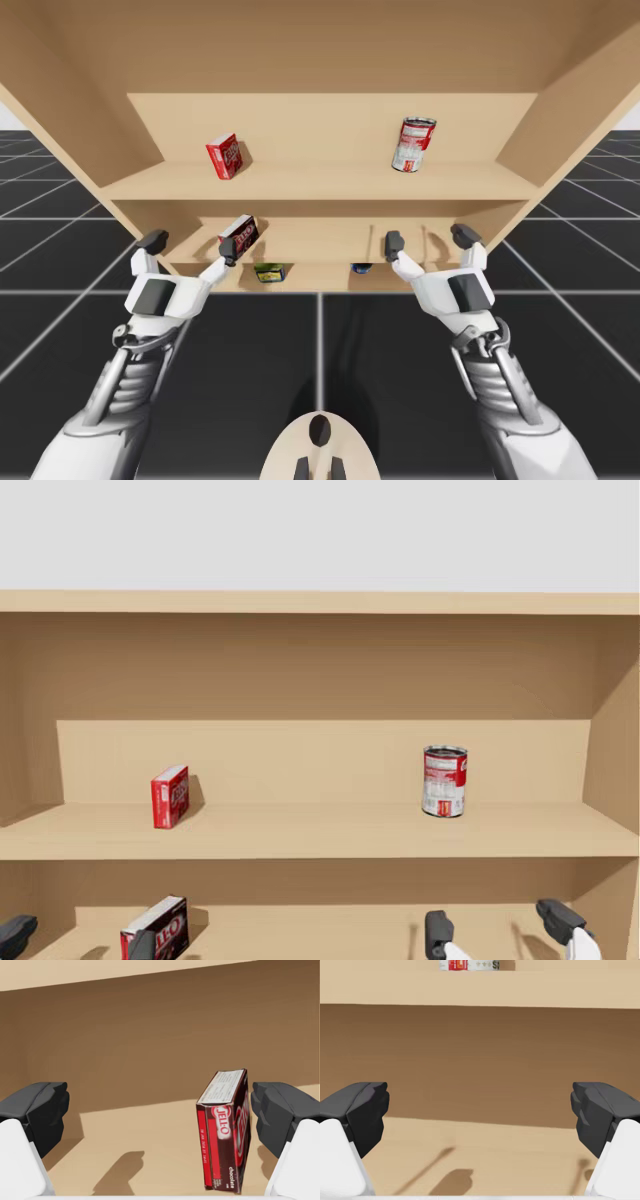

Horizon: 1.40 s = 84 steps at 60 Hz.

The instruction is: Find the tuna fish can on the shelf and bring it to me.

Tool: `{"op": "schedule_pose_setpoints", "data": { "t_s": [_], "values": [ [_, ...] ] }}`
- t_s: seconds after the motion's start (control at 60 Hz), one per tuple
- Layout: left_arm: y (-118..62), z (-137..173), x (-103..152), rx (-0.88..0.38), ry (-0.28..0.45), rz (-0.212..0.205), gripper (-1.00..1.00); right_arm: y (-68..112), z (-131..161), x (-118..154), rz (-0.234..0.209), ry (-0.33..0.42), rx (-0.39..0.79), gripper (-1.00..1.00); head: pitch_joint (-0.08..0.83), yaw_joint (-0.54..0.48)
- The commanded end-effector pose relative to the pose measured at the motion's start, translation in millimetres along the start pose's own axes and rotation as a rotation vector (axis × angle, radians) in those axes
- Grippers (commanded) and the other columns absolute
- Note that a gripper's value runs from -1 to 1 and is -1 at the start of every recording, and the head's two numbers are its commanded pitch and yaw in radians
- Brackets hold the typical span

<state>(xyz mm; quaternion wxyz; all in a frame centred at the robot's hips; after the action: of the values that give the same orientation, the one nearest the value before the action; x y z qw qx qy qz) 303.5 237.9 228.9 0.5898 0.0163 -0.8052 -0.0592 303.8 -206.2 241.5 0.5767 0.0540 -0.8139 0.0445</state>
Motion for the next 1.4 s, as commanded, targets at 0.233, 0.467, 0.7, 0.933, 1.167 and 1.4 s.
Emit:
{"op": "schedule_pose_setpoints", "data": {
  "t_s": [0.233,0.467,0.7,0.933,1.167,1.4],
  "values": [
    [0.8,0.3,-0.1,0.003,-0.007,-0.005,-1.0,3.0,-0.4,-1.0,-0.019,-0.001,-0.013,-1.0,0.082,-0.01],
    [2.2,-0.2,-0.4,0.006,-0.01,-0.007,-1.0,4.2,-1.2,-2.1,0.012,-0.006,-0.024,-1.0,0.264,-0.01],
    [3.4,-0.8,-0.7,0.007,-0.011,-0.011,-1.0,4.7,-1.8,-2.7,-0.005,0.002,-0.023,-1.0,0.446,-0.02],
    [3.3,-1.0,0.0,0.005,-0.014,-0.007,-1.0,5.1,-2.0,-2.9,-0.007,0.013,-0.011,-1.0,0.574,-0.11],
    [2.3,-0.6,0.5,0.002,-0.017,-0.001,-1.0,6.2,-1.7,-3.4,-0.008,0.016,-0.003,-1.0,0.621,-0.2],
    [2.5,-1.7,-0.5,0.006,-0.013,0.005,-1.0,20.3,28.8,23.8,-0.08,0.072,0.069,-1.0,0.608,-0.18]
  ]
}}
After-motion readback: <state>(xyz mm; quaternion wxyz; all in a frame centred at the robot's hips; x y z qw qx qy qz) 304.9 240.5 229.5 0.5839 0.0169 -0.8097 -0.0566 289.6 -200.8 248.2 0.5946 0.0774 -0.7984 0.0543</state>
